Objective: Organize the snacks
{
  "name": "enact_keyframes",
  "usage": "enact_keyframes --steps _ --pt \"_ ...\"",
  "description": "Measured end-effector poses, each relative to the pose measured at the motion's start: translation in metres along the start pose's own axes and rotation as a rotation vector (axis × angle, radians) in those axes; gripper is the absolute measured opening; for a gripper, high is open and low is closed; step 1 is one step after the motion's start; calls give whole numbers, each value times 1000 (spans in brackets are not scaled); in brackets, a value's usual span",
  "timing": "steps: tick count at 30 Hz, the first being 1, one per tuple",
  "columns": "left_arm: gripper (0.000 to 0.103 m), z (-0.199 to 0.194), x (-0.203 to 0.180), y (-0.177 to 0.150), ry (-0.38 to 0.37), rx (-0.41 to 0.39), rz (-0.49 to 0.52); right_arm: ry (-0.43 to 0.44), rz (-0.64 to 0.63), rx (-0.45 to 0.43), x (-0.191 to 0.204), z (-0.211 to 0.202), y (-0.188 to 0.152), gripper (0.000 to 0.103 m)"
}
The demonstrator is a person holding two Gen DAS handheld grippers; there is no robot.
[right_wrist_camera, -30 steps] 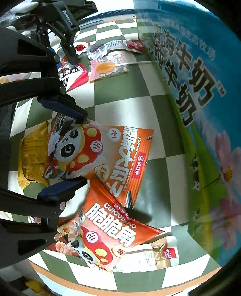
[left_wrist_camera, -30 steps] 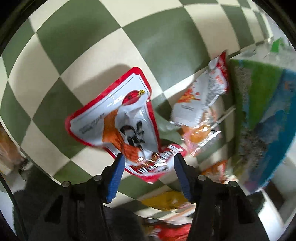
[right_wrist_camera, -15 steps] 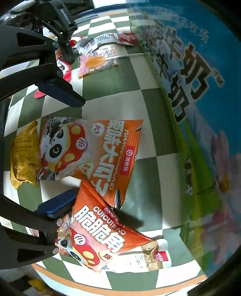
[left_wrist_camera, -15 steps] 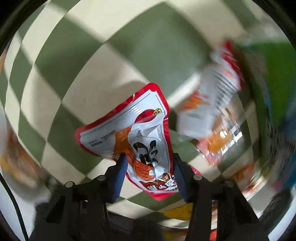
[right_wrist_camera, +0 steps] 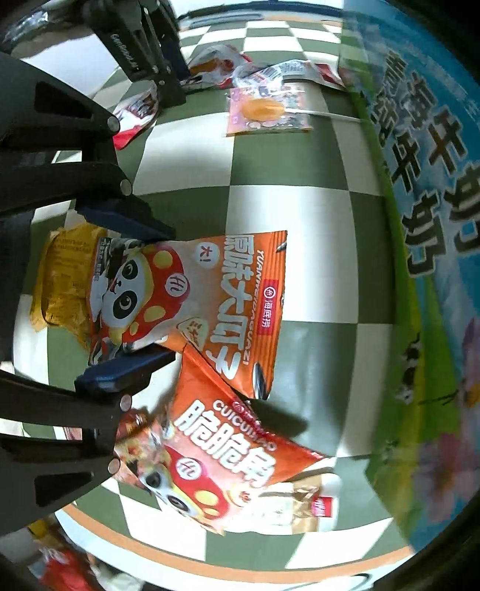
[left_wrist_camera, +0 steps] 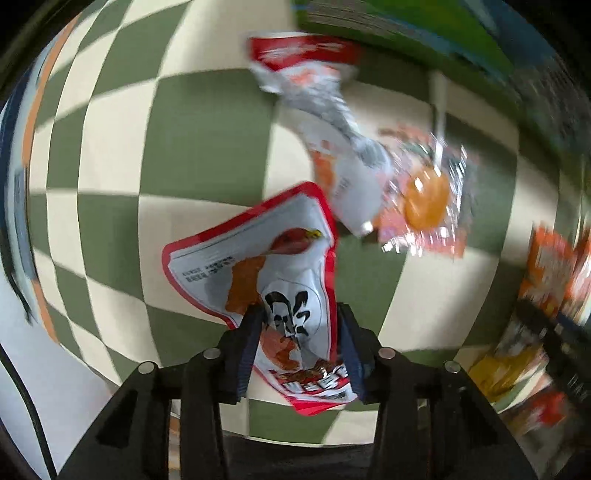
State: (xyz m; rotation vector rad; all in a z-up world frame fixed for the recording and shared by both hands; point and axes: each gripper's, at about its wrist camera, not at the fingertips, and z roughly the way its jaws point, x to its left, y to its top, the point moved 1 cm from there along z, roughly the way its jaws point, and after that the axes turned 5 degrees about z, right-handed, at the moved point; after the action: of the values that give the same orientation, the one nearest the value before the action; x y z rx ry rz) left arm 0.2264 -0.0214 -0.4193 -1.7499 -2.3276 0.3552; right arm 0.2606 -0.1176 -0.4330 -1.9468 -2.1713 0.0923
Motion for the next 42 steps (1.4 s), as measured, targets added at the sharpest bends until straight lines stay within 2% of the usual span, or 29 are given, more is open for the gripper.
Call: enact_keyframes --steps 4,6,8,13,14,17,21,25,26,29,31,34,36,38,39,40,42 --pt "37 1 4 -1 -22 -24 -104 -25 -1 -10 -2 -1 10 67" --pt "32 -1 3 -4 -15 -47 -107 -66 -37 -24 4 -1 12 67" --pt "29 -5 3 -12 -23 -63 -92 -100 -67 -53 15 -1 9 59" --pt "22 -23 -17 -10 -30 -108 -61 -80 -78 -93 23 -11 -1 42" --pt "21 -24 -19 -18 -32 -113 -51 -79 -84 -103 24 -16 -3 41" --pt "19 -33 -18 -23 -38 -121 -25 -66 -99 -121 23 -29 -2 40" --pt "17 -38 -14 -12 -67 -116 -13 -18 -94 -126 25 -39 -17 39" --pt "14 -58 -23 -15 -108 -133 -1 24 -88 -132 -2 -63 -22 39" --pt "14 -72 -16 -13 -114 -140 2 30 -87 -134 2 -71 -17 39" --pt "13 -79 -19 -10 -124 -160 20 54 -88 -147 -10 -84 -16 39" --pt "4 -78 -20 -7 -130 -163 31 69 -89 -152 -16 -93 -19 39" --pt "4 -80 -18 -8 -163 -151 34 82 -87 -162 -17 -105 -22 39" --pt "4 -84 -17 -6 -159 -152 45 80 -90 -168 -8 -115 -27 39" --pt "8 -80 -6 -4 -166 -116 57 77 -87 -172 -9 -113 -24 39" --pt "6 -72 -2 -5 -181 -102 47 76 -84 -168 -5 -110 -23 39" --pt "8 -71 -1 -5 -205 -109 40 78 -79 -164 -8 -108 -22 39" --pt "8 -69 -10 1 -188 -103 57 83 -68 -158 -11 -104 -21 39"
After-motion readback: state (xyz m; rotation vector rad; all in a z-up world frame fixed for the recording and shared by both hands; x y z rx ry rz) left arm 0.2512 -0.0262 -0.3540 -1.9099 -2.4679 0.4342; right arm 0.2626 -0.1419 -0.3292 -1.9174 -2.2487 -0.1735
